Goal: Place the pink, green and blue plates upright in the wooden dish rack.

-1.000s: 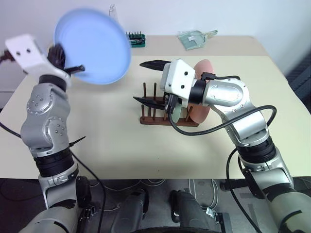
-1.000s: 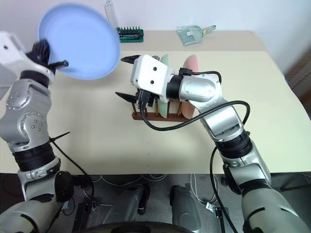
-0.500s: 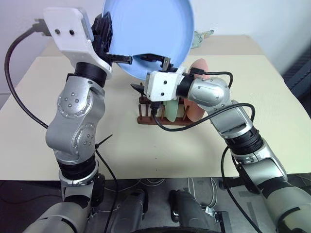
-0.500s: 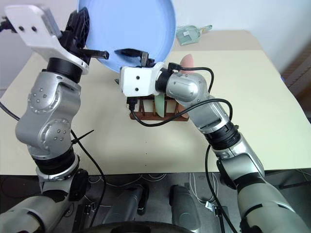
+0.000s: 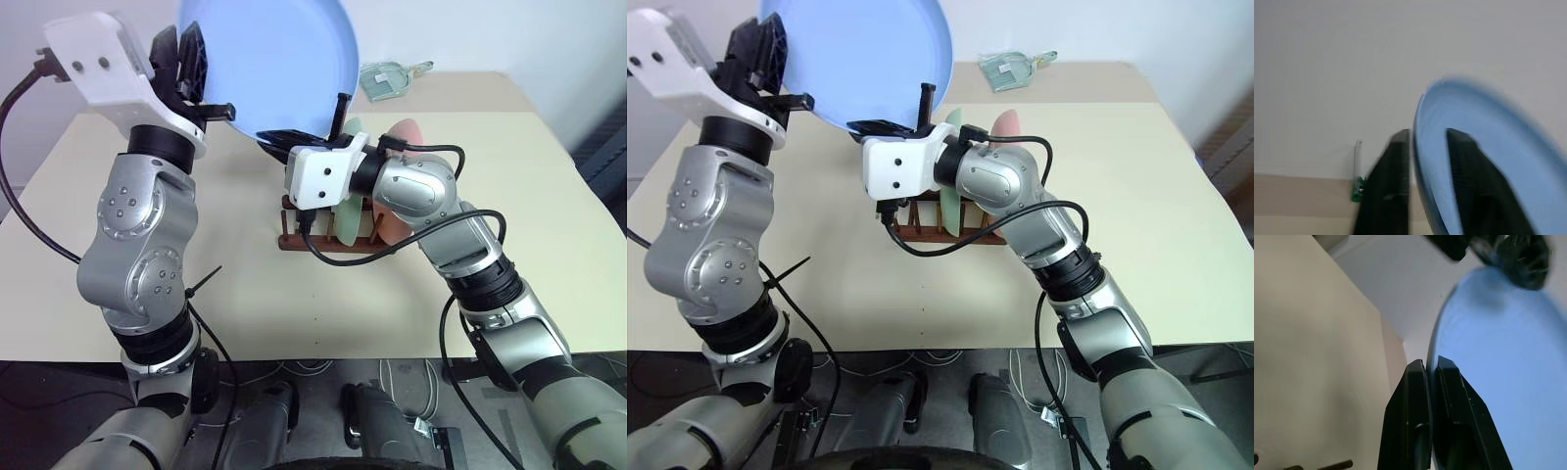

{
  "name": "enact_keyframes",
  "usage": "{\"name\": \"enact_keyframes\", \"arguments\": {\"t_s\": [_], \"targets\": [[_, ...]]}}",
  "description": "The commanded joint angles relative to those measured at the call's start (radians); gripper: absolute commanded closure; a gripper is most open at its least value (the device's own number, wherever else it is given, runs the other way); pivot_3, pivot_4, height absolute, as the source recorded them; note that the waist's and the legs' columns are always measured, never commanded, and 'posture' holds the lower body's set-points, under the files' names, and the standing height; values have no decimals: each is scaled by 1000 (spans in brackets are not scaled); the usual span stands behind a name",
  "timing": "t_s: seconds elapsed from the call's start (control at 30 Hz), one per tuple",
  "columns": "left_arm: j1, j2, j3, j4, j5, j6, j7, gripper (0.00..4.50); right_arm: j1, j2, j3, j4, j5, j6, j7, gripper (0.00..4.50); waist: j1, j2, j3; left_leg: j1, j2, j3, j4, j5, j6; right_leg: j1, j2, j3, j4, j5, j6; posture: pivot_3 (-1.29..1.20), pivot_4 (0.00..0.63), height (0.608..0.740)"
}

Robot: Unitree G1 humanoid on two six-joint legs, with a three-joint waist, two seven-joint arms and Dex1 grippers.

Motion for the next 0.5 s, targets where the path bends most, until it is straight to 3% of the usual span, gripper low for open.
{"name": "enact_keyframes", "arguments": {"t_s": [0.03,0.13,0.27,0.5], "targets": [[-88,-24,124,-16,-74,-91,43,1421,-29,11,-35,-18,-4,-20,-17,4500,-1,0,0,0,0,0,0,0,0,0,0,0,0,0,0,0,150,735],[-120,-2,211,13,-87,-142,75,43,-36,17,-55,-14,11,-17,-24,4500,-4,0,0,0,0,0,-1,0,0,0,0,0,0,0,0,0,150,735],[-79,115,290,80,-35,-180,73,43,-67,73,-162,-39,145,79,-37,4500,-11,0,0,1,1,0,-1,2,-3,0,1,0,1,1,-1,0,150,735],[146,287,319,169,-33,-208,-102,43,-92,143,-349,-198,497,368,-14,4500,-18,0,0,1,1,-1,-1,1,-2,0,1,0,2,1,-1,0,150,735]]}}
